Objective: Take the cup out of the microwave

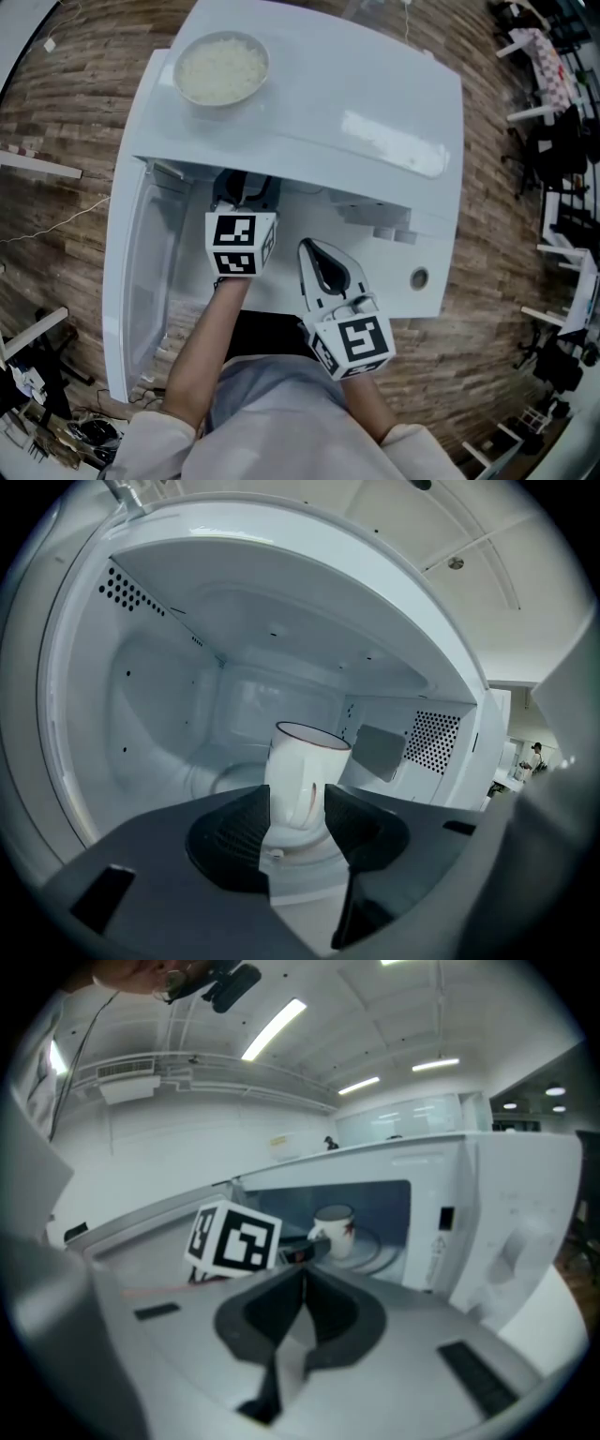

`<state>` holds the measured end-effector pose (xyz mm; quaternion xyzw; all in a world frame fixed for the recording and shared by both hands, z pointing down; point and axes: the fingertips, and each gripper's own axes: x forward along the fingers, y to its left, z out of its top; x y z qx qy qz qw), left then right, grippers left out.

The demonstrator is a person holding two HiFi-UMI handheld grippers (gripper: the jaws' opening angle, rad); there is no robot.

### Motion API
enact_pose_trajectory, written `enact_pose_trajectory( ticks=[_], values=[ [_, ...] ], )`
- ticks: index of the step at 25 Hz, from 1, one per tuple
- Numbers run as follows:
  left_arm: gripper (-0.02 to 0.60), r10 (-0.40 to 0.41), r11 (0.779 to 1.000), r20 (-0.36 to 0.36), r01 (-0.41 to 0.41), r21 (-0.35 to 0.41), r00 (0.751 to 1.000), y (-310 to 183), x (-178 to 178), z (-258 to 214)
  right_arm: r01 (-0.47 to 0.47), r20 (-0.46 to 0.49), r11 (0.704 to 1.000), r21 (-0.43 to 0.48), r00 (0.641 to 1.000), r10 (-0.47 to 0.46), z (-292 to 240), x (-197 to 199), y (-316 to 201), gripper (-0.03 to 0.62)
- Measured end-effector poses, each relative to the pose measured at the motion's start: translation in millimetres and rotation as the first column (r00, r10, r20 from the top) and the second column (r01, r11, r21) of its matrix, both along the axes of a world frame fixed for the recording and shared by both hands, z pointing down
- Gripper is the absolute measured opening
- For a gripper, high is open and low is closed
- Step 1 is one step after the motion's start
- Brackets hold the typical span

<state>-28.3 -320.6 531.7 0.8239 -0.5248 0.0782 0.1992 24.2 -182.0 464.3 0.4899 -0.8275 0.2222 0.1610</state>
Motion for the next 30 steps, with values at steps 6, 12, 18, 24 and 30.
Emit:
enact_pose_trajectory(
  ticks=[6,12,18,24,30],
  values=[
    [0.181,0.014,1.000,0.013,-0.014,0.016,1.000,-3.0,1.5,0.0,0.004,-0.005,1.000,-0.012,1.000,-0.004,5.6,-0.1,-2.0,0.023],
    [0.181,0.012,0.999,0.036,-0.013,0.030,0.999,-3.6,2.1,-0.4,0.006,-0.003,1.000,-0.019,1.000,-0.006,7.4,0.2,-3.6,0.023],
    [0.125,0.022,0.998,0.056,-0.025,0.050,0.998,-1.7,7.6,-3.5,0.000,-0.006,1.000,-0.024,1.000,0.000,9.4,3.7,-3.6,0.023],
    [0.092,0.018,0.998,0.070,-0.022,0.056,0.997,-0.9,7.9,-3.7,-0.011,-0.006,1.000,-0.028,1.000,0.011,11.4,9.4,-0.7,0.023],
    [0.074,0.022,0.997,0.099,-0.029,0.077,0.995,-0.7,6.9,-6.6,-0.012,-0.007,0.999,-0.033,1.000,0.011,13.2,8.3,2.8,0.023]
  ],
)
